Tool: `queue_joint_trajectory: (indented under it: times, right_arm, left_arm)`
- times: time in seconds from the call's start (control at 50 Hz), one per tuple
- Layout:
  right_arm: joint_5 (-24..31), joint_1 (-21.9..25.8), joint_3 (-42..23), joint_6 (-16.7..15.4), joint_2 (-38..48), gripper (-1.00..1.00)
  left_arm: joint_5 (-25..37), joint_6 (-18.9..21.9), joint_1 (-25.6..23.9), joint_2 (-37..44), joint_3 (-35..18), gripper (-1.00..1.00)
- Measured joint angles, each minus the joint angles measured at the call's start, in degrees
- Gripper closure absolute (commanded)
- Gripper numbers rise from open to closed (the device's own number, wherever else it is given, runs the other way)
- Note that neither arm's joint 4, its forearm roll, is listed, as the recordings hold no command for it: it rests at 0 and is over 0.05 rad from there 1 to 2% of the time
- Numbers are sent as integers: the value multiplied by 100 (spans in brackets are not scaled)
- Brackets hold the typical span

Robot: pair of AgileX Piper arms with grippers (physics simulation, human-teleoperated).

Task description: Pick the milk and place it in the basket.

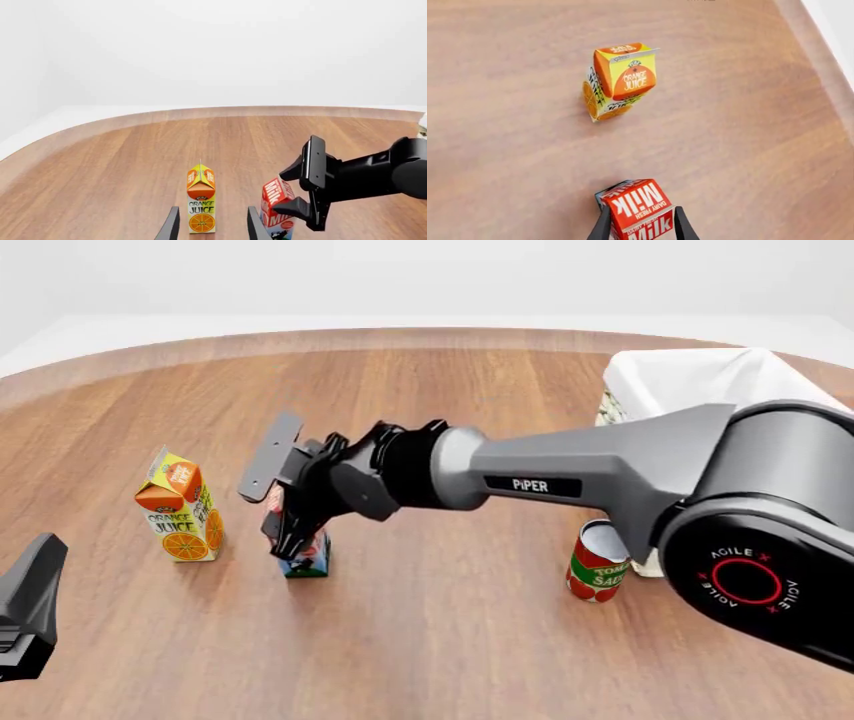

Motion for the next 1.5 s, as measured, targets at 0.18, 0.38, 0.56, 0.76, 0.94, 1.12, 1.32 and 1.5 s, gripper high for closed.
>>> queue_joint_trajectory:
  times: [0.18,0.38,0.56,0.76,0.94,1.12,1.32,1.5]
  right_arm:
    - [-19,18,38,57,-22,100]
    - [-24,71,125,70,-89,100]
    - [-1,116,254,54,-194,100]
    - [84,191,445,-38,-365,100]
    - [228,262,633,-190,-554,100]
    - [361,322,796,-289,-828,100]
    - [543,366,940,-359,-1299,100]
    - [743,368,1009,-423,-1741,100]
  left_arm:
    - [0,0,0,0,0,-100]
    - [0,0,0,0,0,-100]
    - [0,0,0,0,0,-100]
    - [0,0,0,0,0,-100]
    - [0,0,0,0,0,-100]
    - [0,0,0,0,0,-100]
    - [0,0,0,0,0,-100]
    - [0,0,0,0,0,-100]
